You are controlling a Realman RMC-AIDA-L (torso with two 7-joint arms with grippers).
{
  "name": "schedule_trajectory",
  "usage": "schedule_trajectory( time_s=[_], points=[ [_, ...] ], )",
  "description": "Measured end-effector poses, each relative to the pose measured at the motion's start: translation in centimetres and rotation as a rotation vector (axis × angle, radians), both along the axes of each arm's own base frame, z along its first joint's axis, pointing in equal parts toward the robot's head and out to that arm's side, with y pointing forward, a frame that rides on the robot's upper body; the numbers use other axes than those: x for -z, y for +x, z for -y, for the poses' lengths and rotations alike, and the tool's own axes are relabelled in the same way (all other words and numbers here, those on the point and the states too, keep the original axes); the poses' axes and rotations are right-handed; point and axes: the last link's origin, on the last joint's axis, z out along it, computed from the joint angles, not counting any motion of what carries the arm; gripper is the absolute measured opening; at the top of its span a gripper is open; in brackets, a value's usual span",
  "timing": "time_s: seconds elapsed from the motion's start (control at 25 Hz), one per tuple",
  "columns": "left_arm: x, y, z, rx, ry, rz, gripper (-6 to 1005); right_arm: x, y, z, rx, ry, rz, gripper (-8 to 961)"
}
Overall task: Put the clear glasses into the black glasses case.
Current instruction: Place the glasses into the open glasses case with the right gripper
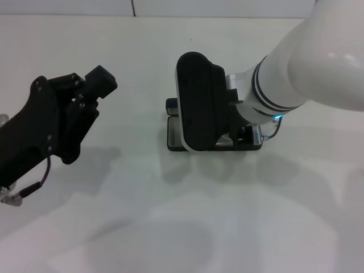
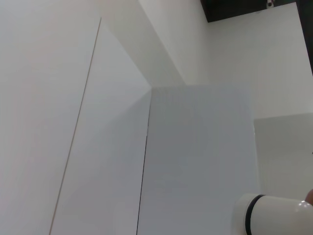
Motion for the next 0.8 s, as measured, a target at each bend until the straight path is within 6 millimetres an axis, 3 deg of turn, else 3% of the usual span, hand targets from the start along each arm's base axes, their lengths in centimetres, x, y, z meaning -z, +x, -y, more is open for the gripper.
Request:
schedule_trajectory(
  time_s=[0.8],
  points=[
    [0.24, 0.0, 0.02, -0.007, -0.005, 0.003, 33, 0.19, 0.68, -0.38, -0.004, 0.024, 0.009, 114]
  ],
)
